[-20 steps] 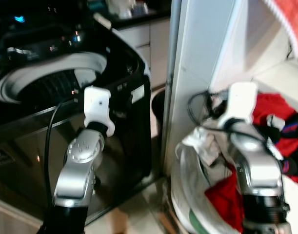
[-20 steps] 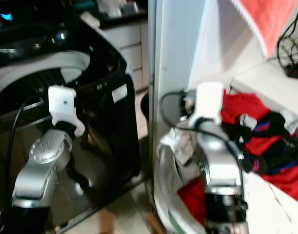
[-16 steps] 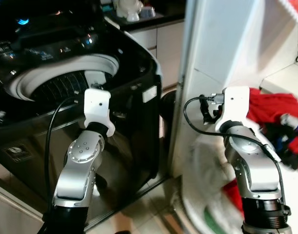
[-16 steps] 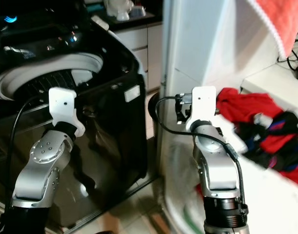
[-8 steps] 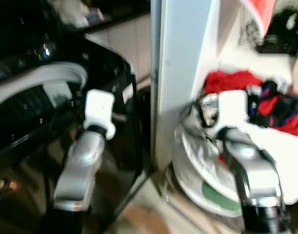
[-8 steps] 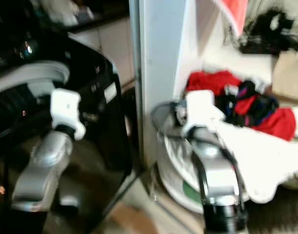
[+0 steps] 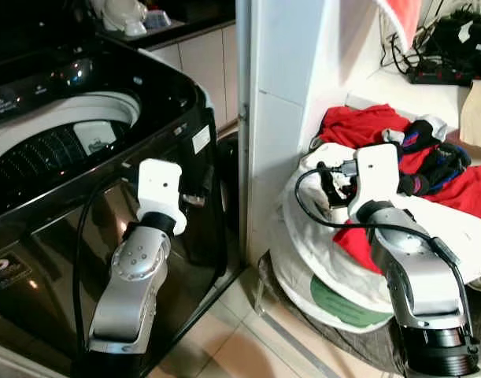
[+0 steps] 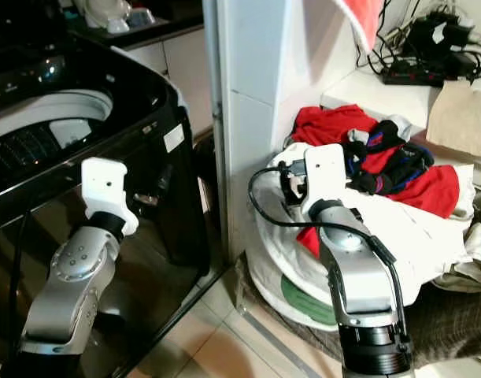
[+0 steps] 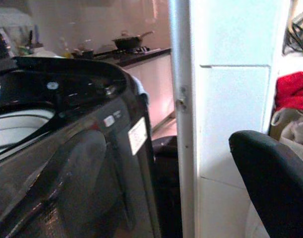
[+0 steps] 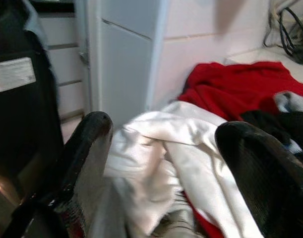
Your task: Clothes washing
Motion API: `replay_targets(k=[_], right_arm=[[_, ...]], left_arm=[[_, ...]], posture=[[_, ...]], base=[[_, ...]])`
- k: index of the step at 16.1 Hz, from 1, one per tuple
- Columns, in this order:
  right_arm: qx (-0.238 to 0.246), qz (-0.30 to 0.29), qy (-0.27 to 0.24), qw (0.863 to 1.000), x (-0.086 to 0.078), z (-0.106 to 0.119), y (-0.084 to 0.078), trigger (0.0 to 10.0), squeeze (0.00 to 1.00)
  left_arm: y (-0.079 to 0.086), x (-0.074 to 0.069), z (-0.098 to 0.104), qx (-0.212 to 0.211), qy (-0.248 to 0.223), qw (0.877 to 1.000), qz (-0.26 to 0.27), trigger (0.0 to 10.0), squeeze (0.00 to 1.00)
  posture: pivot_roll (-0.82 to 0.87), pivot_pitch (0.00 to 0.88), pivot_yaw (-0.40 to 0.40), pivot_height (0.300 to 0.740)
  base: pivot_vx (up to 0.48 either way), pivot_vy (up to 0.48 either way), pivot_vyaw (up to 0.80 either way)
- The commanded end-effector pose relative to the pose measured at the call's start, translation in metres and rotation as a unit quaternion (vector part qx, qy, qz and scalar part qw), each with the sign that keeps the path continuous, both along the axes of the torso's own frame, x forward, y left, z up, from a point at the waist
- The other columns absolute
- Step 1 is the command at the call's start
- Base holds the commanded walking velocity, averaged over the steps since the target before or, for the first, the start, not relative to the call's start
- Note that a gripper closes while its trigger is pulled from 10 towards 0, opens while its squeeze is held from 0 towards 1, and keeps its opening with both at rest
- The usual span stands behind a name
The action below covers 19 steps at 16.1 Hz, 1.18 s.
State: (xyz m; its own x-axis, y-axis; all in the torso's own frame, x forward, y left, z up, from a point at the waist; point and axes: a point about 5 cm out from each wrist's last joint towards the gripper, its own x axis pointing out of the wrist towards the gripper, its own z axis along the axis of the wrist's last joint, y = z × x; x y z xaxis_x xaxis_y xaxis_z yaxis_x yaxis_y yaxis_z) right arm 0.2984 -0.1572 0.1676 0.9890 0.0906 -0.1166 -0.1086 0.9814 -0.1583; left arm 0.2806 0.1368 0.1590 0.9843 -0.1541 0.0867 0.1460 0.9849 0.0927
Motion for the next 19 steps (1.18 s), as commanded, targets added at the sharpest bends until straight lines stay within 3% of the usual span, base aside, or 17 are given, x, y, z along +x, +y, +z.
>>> replay_targets(k=[1,4,13,19], right_arm=[[0.008,0.019,-0.016,1.0,0.001,0.006,0.006,10.0,0.0],[0.022,0.027,-0.01,0.999,-0.003,-0.001,0.011,10.0,0.0],[0.042,0.028,-0.007,0.999,-0.008,-0.004,0.013,10.0,0.0],[0.024,0.05,-0.012,0.998,-0.008,-0.001,0.017,10.0,0.0]], left_arm=[[0.005,0.0,0.005,-0.004,-0.013,1.0,0.014,10.0,0.0],[0.01,0.002,0.007,0.006,-0.017,1.0,0.021,10.0,0.0],[0.013,0.004,0.008,-0.004,-0.013,1.0,0.021,10.0,0.0],[0.016,0.004,0.008,-0.008,-0.013,1.0,0.026,10.0,0.0]], posture=[[-0.07,0.0,0.027,0.74],[-0.07,0.0,0.028,0.74],[-0.07,0.0,0.038,0.74],[-0.07,0.0,0.033,0.74]], base=[[0.0,0.0,0.0],[0.0,0.0,0.0],[0.295,0.0,-0.09],[0.315,0.0,-0.08]])
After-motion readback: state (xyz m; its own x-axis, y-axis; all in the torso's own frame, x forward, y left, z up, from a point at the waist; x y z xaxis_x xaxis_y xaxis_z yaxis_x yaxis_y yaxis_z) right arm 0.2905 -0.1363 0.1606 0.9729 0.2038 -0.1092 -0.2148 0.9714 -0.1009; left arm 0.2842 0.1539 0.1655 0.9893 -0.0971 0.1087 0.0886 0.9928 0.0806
